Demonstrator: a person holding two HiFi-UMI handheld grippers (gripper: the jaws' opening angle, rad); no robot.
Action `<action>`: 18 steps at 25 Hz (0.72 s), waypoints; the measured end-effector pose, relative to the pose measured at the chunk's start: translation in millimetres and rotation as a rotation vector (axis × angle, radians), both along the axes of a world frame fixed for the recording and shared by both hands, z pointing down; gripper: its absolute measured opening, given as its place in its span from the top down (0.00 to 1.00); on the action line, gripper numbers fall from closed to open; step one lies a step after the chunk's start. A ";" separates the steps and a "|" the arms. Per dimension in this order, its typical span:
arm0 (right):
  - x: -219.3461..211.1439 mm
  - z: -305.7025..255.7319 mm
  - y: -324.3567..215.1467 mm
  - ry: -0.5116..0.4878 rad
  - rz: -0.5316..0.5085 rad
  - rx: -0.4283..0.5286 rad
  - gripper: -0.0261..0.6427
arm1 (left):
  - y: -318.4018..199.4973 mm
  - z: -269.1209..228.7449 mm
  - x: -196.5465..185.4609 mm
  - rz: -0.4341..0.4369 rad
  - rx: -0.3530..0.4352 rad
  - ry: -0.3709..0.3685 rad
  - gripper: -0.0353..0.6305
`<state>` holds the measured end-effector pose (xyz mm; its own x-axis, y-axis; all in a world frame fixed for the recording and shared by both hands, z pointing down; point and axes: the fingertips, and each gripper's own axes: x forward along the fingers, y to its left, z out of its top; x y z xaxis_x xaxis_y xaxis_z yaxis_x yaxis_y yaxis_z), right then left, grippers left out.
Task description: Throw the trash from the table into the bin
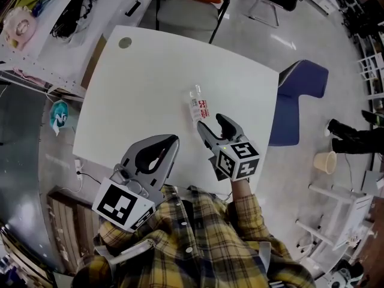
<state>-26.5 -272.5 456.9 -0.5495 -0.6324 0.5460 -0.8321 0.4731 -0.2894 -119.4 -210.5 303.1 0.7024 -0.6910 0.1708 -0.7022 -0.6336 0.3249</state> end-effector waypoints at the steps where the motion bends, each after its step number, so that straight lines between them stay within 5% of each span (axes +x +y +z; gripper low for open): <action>1: -1.1 8.3 -1.2 0.012 0.000 -0.015 0.57 | -1.3 1.9 -2.2 0.003 -0.004 -0.001 0.94; 7: -3.2 50.7 -8.7 0.082 -0.014 -0.083 0.47 | -8.0 12.4 -8.7 0.023 -0.020 -0.008 0.94; 18: -4.8 107.6 -13.4 0.160 -0.015 -0.182 0.46 | -15.7 29.5 -28.0 0.030 -0.041 -0.024 0.94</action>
